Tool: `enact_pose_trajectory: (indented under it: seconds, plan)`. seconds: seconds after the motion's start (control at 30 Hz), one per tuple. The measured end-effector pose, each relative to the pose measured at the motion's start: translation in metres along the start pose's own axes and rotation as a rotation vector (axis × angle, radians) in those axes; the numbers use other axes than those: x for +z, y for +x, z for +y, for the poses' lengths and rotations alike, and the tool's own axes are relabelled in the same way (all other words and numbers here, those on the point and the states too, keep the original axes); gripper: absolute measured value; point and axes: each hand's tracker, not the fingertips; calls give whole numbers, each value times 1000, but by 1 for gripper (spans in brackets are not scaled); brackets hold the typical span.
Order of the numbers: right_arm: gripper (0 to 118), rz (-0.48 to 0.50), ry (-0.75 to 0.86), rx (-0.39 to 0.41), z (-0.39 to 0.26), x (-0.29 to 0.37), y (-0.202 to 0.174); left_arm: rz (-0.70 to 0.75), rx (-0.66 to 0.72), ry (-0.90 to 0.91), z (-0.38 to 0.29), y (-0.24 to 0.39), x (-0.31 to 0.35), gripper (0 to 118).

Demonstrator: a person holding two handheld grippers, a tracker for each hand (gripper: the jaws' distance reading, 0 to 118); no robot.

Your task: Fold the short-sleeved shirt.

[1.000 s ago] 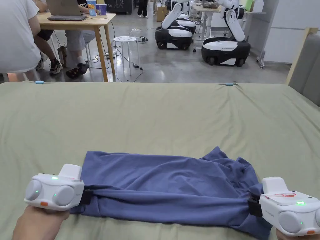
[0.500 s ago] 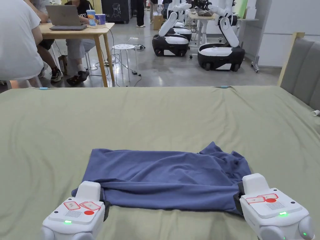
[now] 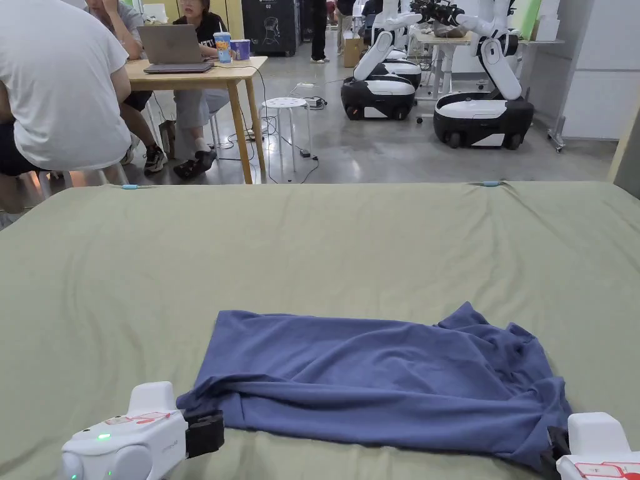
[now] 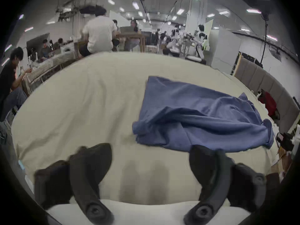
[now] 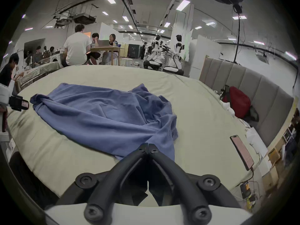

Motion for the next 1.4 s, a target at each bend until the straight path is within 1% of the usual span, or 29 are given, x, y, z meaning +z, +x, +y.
enact_pose_trajectory:
  seconds: [0.03, 0.07, 0.13, 0.23, 0.27, 0.3, 0.33, 0.37, 0.43, 0.47, 0.5, 0.53, 0.6, 0.63, 0.67, 0.7, 0.73, 0.77, 0.8, 0.83, 0.87, 0.9, 0.93, 0.97, 1.07, 1.13, 1.27, 1.3, 1.4]
  plan:
    - [0, 0, -2, -5, 0, -2, 2, 21, -13, 15, 3, 3, -11, 88]
    - [0, -3, -4, -4, 0, -3, 3, 39, -33, -1, 5, 3, -21, 84]
    - [0, -11, -13, -5, -1, -6, 9, 87, -50, -41, 12, 3, -43, 83]
    - [0, -38, -35, -7, -4, -9, 20, 82, -77, -86, 16, 4, -65, 80]
    - [0, -42, -44, -14, -5, -9, 24, 87, -111, -97, 17, 7, -66, 74]
    - [0, -48, -56, -25, -6, -10, 28, 90, -155, -95, 19, 10, -64, 50]
    - [0, -53, -70, -38, -7, -11, 31, 78, -182, -93, 21, 13, -61, 50]
    - [0, -50, -79, -46, -7, -13, 33, 72, -198, -81, 22, 18, -56, 42]
    - [0, -33, -73, -69, -8, -15, 35, 171, -309, -32, 23, 29, -46, 12]
    - [0, -16, -54, -89, -7, -15, 35, 149, -309, -29, 24, 30, -38, 11]
    - [8, -3, -37, -115, -6, -16, 34, 127, -267, -37, 26, 28, -34, 11]
    - [30, 7, -33, -124, -4, -17, 34, 126, -263, -22, 27, 27, -28, 11]
    - [97, 36, -55, -137, -2, -26, 31, 132, -280, 5, 28, 34, -8, 10]
    - [109, 40, -54, -140, -2, -30, 29, 119, -270, 17, 30, 35, -2, 10]
    - [110, 39, -57, -135, -2, -34, 27, 121, -270, 27, 30, 37, 3, 10]
    - [107, 38, -86, -120, -3, -42, 24, 134, -289, 41, 31, 41, 7, 10]
    - [107, 38, -122, -104, -5, -51, 22, 141, -327, 46, 33, 47, 12, 10]
    - [107, 44, -143, -99, -7, -58, 20, 138, -332, 46, 33, 49, 13, 10]
    - [101, 51, -152, -100, -9, -65, 20, 129, -322, 41, 33, 49, 13, 10]
    - [85, 69, -170, -104, -10, -70, 20, 98, -286, 23, 34, 45, 9, 10]
    - [60, 97, -179, -114, -11, -72, 20, 96, -276, 18, 35, 40, 5, 10]
    - [32, 135, -178, -144, -12, -73, 21, 102, -274, 19, 34, 38, 5, 9]
    - [23, 154, -173, -171, -11, -71, 24, 96, -260, 12, 32, 36, 6, 9]
    - [15, 135, -168, -159, -9, -68, 24, 89, -250, 5, 31, 34, 8, 8]
    - [14, 133, -135, -141, 3, -47, 25, 76, -218, 35, 33, 23, 26, 8]
    - [13, 133, -83, -116, 14, -21, 28, 56, -221, 80, 35, 23, 54, 8]
    - [13, 140, -53, -104, 27, 28, 38, 32, -212, 120, 30, 19, 103, 8]
    - [13, 146, -59, -99, 28, 37, 40, 19, -200, 118, 25, 16, 113, 8]
    - [13, 172, -173, -81, 16, 41, 42, -32, -132, 39, 4, 3, 117, 8]
